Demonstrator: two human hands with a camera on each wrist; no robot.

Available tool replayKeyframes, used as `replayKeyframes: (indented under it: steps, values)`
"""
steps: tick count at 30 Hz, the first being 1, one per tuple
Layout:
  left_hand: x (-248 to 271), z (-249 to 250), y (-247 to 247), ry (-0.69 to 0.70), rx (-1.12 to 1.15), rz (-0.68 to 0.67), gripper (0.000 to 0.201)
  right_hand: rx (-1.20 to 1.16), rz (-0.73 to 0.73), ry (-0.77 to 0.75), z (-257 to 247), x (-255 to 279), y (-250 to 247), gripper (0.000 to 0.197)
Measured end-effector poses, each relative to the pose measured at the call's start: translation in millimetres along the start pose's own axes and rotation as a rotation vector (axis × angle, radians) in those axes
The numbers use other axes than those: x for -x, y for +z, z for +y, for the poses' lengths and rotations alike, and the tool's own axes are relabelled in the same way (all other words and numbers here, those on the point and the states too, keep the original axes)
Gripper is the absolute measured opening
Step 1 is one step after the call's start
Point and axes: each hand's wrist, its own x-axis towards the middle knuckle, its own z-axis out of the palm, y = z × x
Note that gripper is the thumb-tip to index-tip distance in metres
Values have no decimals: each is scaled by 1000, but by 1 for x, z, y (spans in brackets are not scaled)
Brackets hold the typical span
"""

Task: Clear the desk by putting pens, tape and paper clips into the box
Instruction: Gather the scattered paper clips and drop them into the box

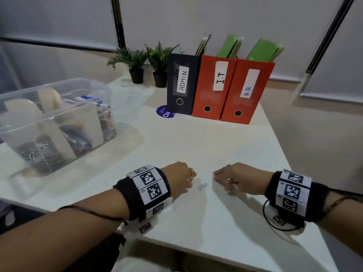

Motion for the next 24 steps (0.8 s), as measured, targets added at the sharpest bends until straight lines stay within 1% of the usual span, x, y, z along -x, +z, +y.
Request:
replayKeyframes:
  steps: [1, 3, 6, 9, 11, 13, 14, 16, 18, 20, 22, 24]
  values:
    - [-4, 3, 3, -6, -27, -11, 15, 1, -14, -2, 3, 2, 3, 19]
    - [-11, 6, 9, -6, -70, -4, 13, 17, 16, -25, 6, 4, 7, 23]
    - [-14, 3, 14, -11, -35, 32, 23, -19, 114, -43, 5, 5, 12, 20]
    - [-13, 1, 12, -21, 4, 68, 29, -94, 137, -46, 6, 6, 10, 23]
    - [-15, -1, 11, -20, 3, 86, 26, -107, 156, -39, 8, 5, 8, 17]
    - [-19, -2, 10, 13, -28, 103, 19, -112, 175, -16, 11, 2, 8, 13]
    - [-21, -3, 10, 24, -24, 106, 14, -105, 182, -3, 12, 1, 8, 14]
    - [-23, -5, 7, 35, -5, 103, 16, -96, 200, 27, 12, -3, 9, 19]
    - [-26, -7, 1, -7, 18, 90, 20, -91, 216, 41, 10, -4, 9, 20]
    - [-27, -11, -5, -93, 66, 79, 24, -94, 219, 25, 12, -3, 9, 17]
    - [-27, -17, -7, -109, 61, 95, 23, -124, 215, 5, 15, 1, 9, 17]
    - [-27, -21, -7, -161, 108, 117, 19, -160, 210, -14, 20, 4, 11, 21]
